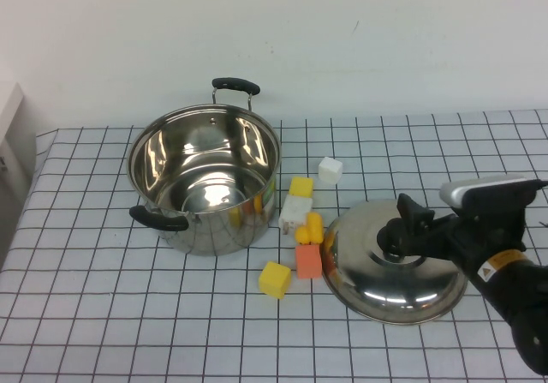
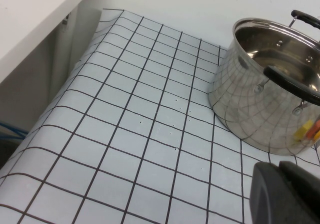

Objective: Cover the pot
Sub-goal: Pick up the pot lid

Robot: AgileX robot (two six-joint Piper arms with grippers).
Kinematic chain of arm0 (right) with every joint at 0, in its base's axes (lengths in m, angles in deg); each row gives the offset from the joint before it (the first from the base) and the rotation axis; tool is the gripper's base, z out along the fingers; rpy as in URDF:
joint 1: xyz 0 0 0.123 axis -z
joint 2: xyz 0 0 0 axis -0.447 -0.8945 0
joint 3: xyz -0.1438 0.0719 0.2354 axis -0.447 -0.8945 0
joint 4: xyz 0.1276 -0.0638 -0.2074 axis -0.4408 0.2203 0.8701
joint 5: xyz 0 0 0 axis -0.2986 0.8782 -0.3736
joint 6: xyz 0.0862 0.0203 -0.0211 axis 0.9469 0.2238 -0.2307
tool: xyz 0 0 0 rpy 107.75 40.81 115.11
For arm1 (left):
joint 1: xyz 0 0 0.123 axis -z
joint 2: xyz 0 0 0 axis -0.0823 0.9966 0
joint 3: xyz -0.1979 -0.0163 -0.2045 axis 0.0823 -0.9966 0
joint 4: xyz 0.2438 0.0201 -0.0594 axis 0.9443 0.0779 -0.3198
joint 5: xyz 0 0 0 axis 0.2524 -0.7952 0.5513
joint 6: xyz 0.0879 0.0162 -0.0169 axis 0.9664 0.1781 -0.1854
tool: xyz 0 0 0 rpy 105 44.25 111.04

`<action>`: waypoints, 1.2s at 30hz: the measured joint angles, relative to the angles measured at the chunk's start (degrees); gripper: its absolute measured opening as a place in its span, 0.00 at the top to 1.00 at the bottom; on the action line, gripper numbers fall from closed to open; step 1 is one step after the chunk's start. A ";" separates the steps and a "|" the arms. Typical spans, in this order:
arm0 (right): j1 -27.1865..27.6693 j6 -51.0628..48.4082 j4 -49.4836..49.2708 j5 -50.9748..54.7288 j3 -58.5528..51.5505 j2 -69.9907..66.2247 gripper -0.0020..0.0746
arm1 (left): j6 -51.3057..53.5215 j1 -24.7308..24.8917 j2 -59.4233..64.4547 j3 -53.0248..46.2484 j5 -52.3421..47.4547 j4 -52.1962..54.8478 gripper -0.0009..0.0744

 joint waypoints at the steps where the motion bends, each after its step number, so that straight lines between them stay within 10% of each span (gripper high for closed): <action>1: 0.20 0.00 0.70 0.00 0.87 -1.17 0.21 | 0.00 0.00 0.00 0.00 0.00 0.00 0.99; 36: 1.74 -0.22 4.83 1.10 11.24 -19.25 0.26 | 0.17 0.00 0.00 0.00 0.00 0.00 0.99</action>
